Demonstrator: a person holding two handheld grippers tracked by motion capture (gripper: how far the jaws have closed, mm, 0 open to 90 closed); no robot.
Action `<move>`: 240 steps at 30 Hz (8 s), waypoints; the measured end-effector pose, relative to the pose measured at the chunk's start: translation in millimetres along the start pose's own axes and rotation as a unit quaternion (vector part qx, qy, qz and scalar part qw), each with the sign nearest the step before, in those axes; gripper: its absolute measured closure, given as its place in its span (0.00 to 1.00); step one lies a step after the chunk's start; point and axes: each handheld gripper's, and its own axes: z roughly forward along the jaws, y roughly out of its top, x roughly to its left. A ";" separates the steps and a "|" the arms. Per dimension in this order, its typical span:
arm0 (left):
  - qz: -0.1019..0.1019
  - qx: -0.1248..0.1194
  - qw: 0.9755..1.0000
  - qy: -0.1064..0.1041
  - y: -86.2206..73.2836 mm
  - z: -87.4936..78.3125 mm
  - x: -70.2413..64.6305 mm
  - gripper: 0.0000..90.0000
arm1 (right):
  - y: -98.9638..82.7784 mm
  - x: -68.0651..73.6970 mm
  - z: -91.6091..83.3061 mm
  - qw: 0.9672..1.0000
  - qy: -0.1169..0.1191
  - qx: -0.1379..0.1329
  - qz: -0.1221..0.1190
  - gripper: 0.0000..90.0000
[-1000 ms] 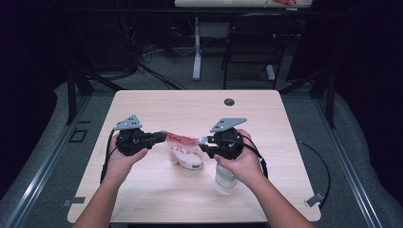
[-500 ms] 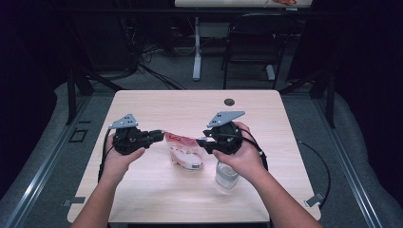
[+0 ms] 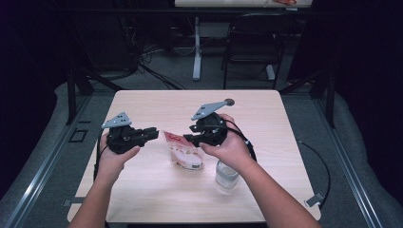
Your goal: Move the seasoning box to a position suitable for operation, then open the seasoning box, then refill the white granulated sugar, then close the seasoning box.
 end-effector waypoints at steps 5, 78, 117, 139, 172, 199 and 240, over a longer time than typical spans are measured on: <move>-0.004 -0.001 1.000 0.002 -1.2 -2.3 2.5 0.85 | 9.1 1.8 10.8 1.000 0.008 -0.001 -0.004 0.70; -0.009 0.008 1.000 0.018 -4.8 -2.3 6.7 0.81 | 27.3 5.2 64.9 0.992 0.023 0.110 -0.064 1.00; 0.022 0.021 0.999 -0.044 -11.7 18.7 1.2 0.52 | 29.2 1.7 11.1 0.996 0.034 0.054 -0.064 1.00; 0.039 0.037 0.993 -0.102 -18.5 37.7 -9.6 0.47 | 32.7 4.8 -14.2 0.996 0.031 0.039 -0.077 1.00; 0.071 0.074 0.981 -0.164 -36.4 71.5 -24.1 0.43 | 38.7 14.5 -25.4 0.994 0.044 0.020 -0.095 1.00; 0.090 0.080 0.979 -0.163 -46.8 73.0 -20.1 0.61 | 44.8 20.3 -27.0 0.993 0.049 0.012 -0.106 1.00; 0.091 0.118 0.979 -0.142 -19.4 29.2 -11.0 0.78 | 17.7 -5.6 -51.6 0.998 0.036 -0.007 -0.054 0.99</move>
